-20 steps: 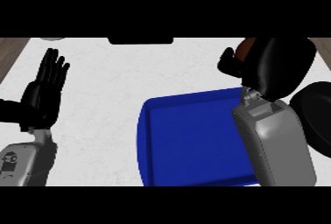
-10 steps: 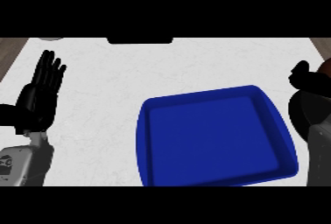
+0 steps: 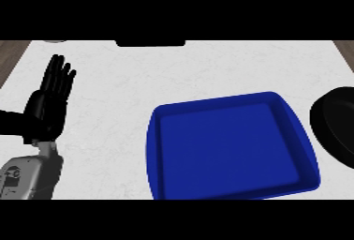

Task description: Pick the cupcake from the tray and place it in the pot

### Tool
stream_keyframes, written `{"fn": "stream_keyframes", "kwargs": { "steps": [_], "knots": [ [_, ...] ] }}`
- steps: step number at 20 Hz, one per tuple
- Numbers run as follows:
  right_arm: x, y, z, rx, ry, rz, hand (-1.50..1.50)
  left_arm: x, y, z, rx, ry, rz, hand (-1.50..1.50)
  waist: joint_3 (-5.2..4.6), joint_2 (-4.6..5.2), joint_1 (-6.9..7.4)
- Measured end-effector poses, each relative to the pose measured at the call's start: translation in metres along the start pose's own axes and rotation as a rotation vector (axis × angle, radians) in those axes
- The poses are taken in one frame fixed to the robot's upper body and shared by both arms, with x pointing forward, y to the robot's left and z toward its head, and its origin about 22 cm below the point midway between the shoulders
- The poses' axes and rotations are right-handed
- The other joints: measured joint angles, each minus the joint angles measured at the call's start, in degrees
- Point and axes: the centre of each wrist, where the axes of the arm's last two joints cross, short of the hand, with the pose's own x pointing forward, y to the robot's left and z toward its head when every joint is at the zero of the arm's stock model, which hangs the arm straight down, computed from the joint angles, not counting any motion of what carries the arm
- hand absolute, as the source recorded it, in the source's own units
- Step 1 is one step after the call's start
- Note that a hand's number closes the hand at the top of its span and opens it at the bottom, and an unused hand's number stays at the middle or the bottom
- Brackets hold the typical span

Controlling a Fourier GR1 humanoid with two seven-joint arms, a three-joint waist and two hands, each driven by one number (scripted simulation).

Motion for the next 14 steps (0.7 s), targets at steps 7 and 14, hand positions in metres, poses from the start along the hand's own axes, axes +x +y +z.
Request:
{"fn": "stream_keyframes", "kwargs": {
  "steps": [7, 14],
  "knots": [
    [-0.045, 0.033, -0.030, 0.017, 0.006, -0.002, 1.50, -0.001, -0.001, -0.006, -0.004, -0.003, 0.006, 0.00, -0.01, 0.13, 0.46],
    [-0.081, 0.070, -0.054, 0.133, 0.064, 0.016, 1.50, 0.006, -0.005, -0.002, -0.011, -0.005, 0.002, 0.00, 0.03, 0.15, 0.80]
  ]
}}
